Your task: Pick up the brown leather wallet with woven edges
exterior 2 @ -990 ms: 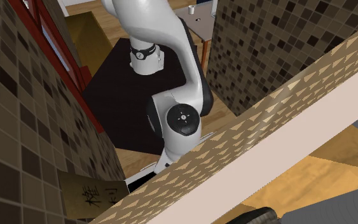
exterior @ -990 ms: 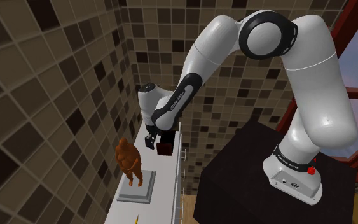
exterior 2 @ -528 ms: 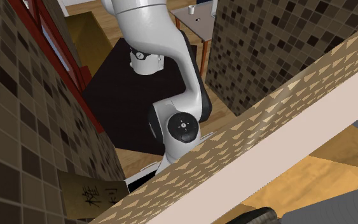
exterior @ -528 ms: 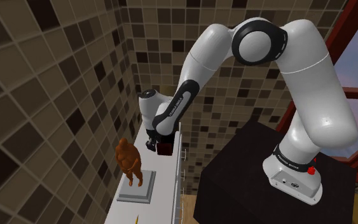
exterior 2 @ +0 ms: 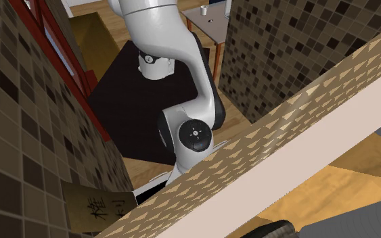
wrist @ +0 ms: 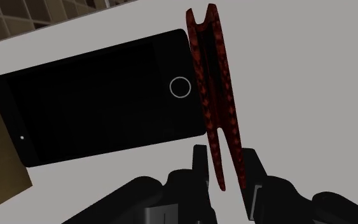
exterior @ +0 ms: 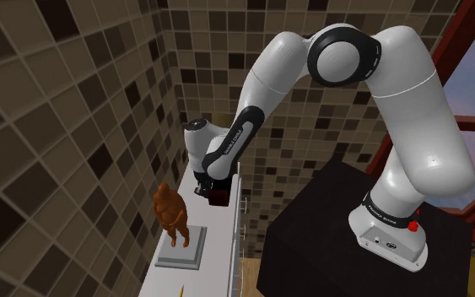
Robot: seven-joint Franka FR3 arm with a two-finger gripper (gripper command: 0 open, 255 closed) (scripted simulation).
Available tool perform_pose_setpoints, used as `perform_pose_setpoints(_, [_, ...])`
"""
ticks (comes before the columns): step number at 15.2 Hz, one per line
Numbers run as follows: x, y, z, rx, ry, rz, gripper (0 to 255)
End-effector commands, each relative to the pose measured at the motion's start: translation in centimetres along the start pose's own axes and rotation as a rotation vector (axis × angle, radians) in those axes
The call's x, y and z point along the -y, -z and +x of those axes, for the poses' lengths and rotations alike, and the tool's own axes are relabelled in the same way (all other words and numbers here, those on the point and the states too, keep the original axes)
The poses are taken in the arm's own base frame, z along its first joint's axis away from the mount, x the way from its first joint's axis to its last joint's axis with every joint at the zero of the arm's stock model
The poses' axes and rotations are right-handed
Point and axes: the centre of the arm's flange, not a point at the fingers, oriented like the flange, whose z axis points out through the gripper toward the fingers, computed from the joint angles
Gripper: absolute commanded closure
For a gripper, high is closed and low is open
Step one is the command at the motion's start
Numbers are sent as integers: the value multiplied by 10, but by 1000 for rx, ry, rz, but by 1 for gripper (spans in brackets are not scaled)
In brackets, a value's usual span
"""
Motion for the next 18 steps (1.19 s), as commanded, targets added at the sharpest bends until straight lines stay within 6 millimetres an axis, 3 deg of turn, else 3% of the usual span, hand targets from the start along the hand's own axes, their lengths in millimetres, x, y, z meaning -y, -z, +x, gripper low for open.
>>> perform_pose_setpoints(1, [-1,-1,0,0,0,0,255])
perform_pose_setpoints(16, [-2,79,-1,0,0,0,255])
perform_pose_setpoints(18, [-2,79,-1,0,0,0,255])
